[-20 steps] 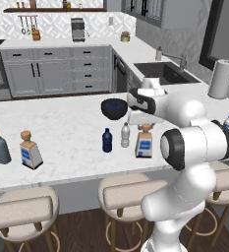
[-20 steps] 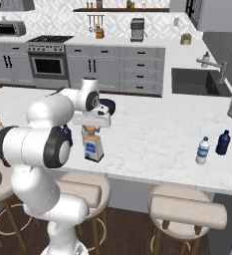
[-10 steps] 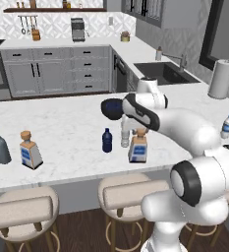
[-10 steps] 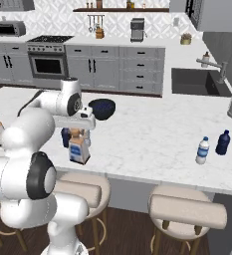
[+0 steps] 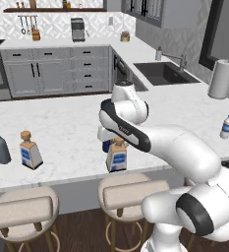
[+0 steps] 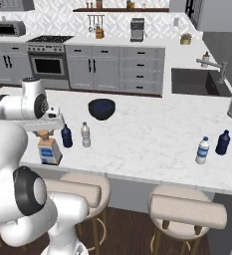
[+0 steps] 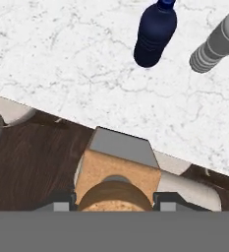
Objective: Move the plastic bottles in the middle to the plastics group, and the glass bottles in the middle to the glass group.
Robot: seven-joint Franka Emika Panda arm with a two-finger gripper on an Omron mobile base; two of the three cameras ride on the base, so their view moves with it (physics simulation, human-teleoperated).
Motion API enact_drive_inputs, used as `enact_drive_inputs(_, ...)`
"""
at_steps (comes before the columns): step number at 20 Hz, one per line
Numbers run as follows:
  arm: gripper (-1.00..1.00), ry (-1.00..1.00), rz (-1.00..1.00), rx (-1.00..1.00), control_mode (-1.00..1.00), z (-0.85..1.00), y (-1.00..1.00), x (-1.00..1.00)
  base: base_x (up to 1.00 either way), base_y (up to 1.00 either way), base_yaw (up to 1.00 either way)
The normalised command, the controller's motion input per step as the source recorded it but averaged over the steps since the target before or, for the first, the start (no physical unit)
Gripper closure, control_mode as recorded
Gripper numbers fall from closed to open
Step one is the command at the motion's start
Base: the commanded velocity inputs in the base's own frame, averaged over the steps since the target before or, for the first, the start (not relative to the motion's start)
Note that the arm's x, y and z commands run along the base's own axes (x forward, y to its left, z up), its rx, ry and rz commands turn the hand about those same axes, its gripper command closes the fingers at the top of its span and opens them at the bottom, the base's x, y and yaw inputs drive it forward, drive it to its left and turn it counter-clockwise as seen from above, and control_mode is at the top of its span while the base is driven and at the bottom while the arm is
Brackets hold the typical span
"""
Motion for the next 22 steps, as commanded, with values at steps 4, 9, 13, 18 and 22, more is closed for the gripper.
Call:
enact_drive_inputs(4,1.0,-0.01,0.23,0.0,-1.0,0.05,0.98,-0.26,0.0,0.0,0.0)
enact_drive_inputs(9,1.0,-0.02,0.21,0.0,-1.0,0.13,0.76,0.09,0.0,0.0,0.0)
enact_drive_inputs(13,1.0,-0.01,0.13,0.01,-1.0,0.11,0.53,0.43,0.0,0.0,0.0)
enact_drive_inputs(18,1.0,0.0,0.09,0.0,-1.0,-0.01,0.51,0.72,0.0,0.0,0.0)
enact_drive_inputs(22,1.0,0.0,0.06,0.0,-1.0,-0.11,0.48,0.83,0.0,0.0,0.0)
